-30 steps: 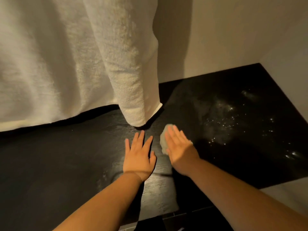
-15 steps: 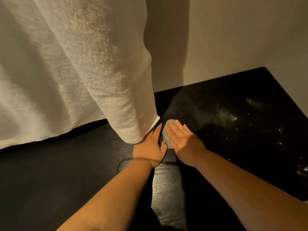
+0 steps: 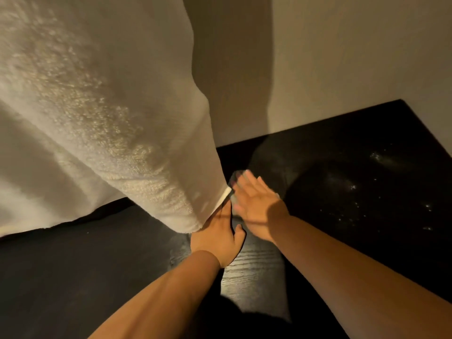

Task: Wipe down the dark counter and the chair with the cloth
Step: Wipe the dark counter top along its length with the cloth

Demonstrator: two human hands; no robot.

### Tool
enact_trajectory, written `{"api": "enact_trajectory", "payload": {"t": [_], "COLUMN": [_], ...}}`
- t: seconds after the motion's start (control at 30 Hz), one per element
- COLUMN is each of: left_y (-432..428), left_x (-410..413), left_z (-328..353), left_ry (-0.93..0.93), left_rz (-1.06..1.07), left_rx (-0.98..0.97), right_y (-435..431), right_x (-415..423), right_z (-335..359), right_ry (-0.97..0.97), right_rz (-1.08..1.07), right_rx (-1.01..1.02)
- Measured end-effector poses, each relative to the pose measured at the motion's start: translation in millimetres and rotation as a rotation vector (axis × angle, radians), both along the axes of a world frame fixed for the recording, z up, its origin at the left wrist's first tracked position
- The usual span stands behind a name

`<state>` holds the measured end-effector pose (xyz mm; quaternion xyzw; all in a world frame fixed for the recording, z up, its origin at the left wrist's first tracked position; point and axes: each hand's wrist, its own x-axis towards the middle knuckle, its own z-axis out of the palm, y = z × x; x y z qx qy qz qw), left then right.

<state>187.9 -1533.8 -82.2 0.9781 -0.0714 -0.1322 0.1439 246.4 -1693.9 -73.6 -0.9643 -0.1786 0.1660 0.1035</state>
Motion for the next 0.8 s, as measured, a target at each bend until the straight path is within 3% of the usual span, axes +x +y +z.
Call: {"api": "enact_trajectory", "payload": {"t": [0.17,0.37,0.53,0.63,0.8], "left_y": [-1.7,-3.7,-6.3,-6.0,-8.2], "left_x": [0.6,0.1,-0.9,-0.1,0.6], "left_z": [3.7,9.5,14.9,15.5,16.3], "left_ry": [0.056,0.111,0.097,0.123,0.133], "left_rz": [0.037,0.063,0.073,0.095,0.103], "left_rx": [0.038,0.040,0.088,0.082,0.063], "right_y": [-25.6,-18.6,-7.1,-16.3,-21.0], "right_x": [18.3,55.9,0.8,19.0,82.9], "right_z": [-4.1,7.0,-5.5,-7.2,1.4], "right_ry": [-0.074,-0.069,-0.152,-0.115,-0.140], "right_rz": [0.060,-0.227,-0.001,0.143,-0.184], "right_rx": [0.071,0.104,0.219,0.088,-0.013]}}
